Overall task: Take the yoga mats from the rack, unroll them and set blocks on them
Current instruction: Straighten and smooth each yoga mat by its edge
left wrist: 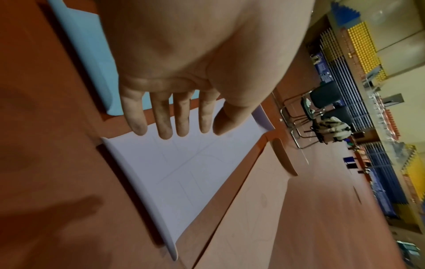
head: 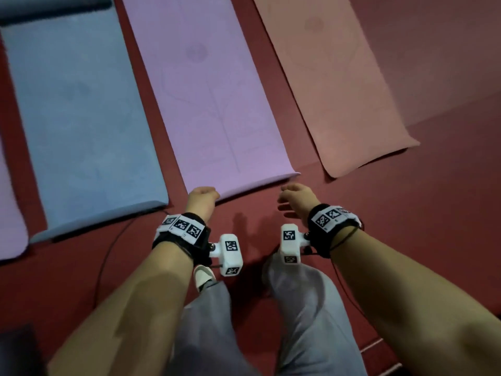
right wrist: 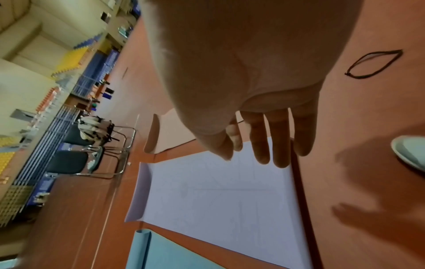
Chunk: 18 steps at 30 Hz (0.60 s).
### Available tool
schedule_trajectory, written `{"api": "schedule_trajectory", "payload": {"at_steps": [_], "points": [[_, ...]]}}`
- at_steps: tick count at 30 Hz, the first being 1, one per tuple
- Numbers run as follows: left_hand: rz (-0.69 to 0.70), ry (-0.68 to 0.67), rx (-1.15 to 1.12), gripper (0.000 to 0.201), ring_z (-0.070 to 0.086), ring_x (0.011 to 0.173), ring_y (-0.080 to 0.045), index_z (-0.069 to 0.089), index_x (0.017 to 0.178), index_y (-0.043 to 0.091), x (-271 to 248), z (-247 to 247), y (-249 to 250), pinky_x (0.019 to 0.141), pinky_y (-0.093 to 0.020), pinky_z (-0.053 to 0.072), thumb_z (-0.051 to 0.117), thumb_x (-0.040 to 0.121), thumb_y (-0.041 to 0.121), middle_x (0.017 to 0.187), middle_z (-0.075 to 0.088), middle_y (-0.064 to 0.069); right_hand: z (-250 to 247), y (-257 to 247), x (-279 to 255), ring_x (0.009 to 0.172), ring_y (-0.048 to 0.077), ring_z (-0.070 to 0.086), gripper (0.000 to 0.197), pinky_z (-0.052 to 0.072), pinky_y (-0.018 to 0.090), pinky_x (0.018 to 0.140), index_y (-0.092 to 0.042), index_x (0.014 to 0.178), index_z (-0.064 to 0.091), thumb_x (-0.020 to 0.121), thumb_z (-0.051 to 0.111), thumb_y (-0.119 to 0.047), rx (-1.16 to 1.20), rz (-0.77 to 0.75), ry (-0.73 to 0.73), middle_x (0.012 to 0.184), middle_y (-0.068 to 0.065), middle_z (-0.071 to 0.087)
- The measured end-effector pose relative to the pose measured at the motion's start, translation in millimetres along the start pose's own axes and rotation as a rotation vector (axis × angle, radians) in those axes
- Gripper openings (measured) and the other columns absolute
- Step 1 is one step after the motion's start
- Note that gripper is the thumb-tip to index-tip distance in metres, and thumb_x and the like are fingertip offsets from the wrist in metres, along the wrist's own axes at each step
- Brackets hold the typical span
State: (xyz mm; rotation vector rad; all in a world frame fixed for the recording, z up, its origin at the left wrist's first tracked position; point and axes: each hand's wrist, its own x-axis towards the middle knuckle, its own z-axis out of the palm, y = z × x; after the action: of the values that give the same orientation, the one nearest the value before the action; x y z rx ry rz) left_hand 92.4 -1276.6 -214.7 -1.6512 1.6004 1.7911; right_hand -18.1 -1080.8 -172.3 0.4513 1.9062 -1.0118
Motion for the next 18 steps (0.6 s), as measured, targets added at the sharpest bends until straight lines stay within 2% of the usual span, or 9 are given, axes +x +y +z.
{"api": "schedule_trajectory", "payload": {"at_steps": [3, 6, 9, 12, 14, 16, 18], "points": [[-0.015, 0.077, -0.030, 0.024, 0.061, 0.110, -0.028, 0.065, 0.113, 0.012, 9.2, 19.8, -11.5, 0.100, -0.039, 0.045, 0.059, 0.091, 0.007, 0.116, 0.066, -0.013, -10.4, 5.0, 32.1, 0.068, 0.025, 0.057, 0.013, 0.045, 0.034, 0.068, -0.013, 0.097, 0.059, 0.092, 0.051, -0.004, -0.052, 0.000, -0.063, 0.081, 0.011, 0.057], [0.016, 0.153, 0.020, 0.026, 0.062, 0.110, -0.026, 0.066, 0.114, 0.014, 27.7, 62.5, -16.6, 0.100, -0.039, 0.048, 0.060, 0.089, 0.010, 0.114, 0.067, -0.009, -25.2, 14.0, 85.3, 0.065, 0.024, 0.057, 0.012, 0.044, 0.031, 0.063, -0.013, 0.097, 0.058, 0.093, 0.050, -0.005, -0.091, 0.011, -0.075, 0.078, 0.010, 0.058], [0.003, 0.204, 0.011, 0.030, 0.060, 0.108, -0.022, 0.065, 0.120, 0.012, 57.5, 108.8, -30.4, 0.101, -0.038, 0.048, 0.059, 0.090, 0.010, 0.118, 0.065, -0.008, -32.5, 33.2, 151.4, 0.065, 0.023, 0.059, 0.013, 0.047, 0.034, 0.068, -0.013, 0.102, 0.058, 0.094, 0.049, -0.007, -0.149, 0.054, -0.127, 0.076, 0.008, 0.061], [-0.063, 0.279, -0.023, 0.030, 0.058, 0.100, -0.018, 0.065, 0.121, 0.010, 100.0, 150.1, -60.6, 0.101, -0.040, 0.049, 0.059, 0.091, 0.009, 0.118, 0.066, -0.009, -38.6, 55.7, 217.8, 0.067, 0.021, 0.061, 0.016, 0.049, 0.034, 0.068, -0.014, 0.107, 0.057, 0.095, 0.049, -0.008, -0.156, 0.063, -0.168, 0.079, 0.008, 0.062], [-0.093, 0.323, -0.027, 0.028, 0.056, 0.094, -0.016, 0.065, 0.119, 0.007, 126.3, 167.6, -83.1, 0.095, -0.038, 0.049, 0.060, 0.091, 0.006, 0.115, 0.067, -0.011, -41.0, 65.8, 252.2, 0.066, 0.021, 0.061, 0.015, 0.048, 0.032, 0.064, -0.013, 0.105, 0.058, 0.094, 0.050, -0.008, -0.181, 0.035, -0.171, 0.080, 0.008, 0.062], [-0.091, 0.343, -0.003, 0.028, 0.054, 0.089, -0.017, 0.065, 0.120, 0.005, 159.7, 186.4, -109.6, 0.082, -0.033, 0.047, 0.061, 0.092, 0.005, 0.109, 0.066, -0.012, -38.9, 81.4, 297.1, 0.068, 0.025, 0.063, 0.019, 0.049, 0.033, 0.064, -0.011, 0.107, 0.059, 0.089, 0.051, -0.010, -0.230, -0.011, -0.156, 0.083, 0.009, 0.064], [-0.070, 0.303, 0.056, 0.030, 0.055, 0.091, -0.017, 0.064, 0.123, 0.005, 190.8, 202.1, -132.9, 0.081, -0.033, 0.046, 0.061, 0.093, 0.008, 0.106, 0.063, -0.007, -35.1, 106.2, 347.3, 0.081, 0.033, 0.069, 0.037, 0.055, 0.042, 0.077, -0.016, 0.109, 0.062, 0.074, 0.050, -0.022, -0.299, -0.059, -0.109, 0.094, 0.013, 0.070]]}}
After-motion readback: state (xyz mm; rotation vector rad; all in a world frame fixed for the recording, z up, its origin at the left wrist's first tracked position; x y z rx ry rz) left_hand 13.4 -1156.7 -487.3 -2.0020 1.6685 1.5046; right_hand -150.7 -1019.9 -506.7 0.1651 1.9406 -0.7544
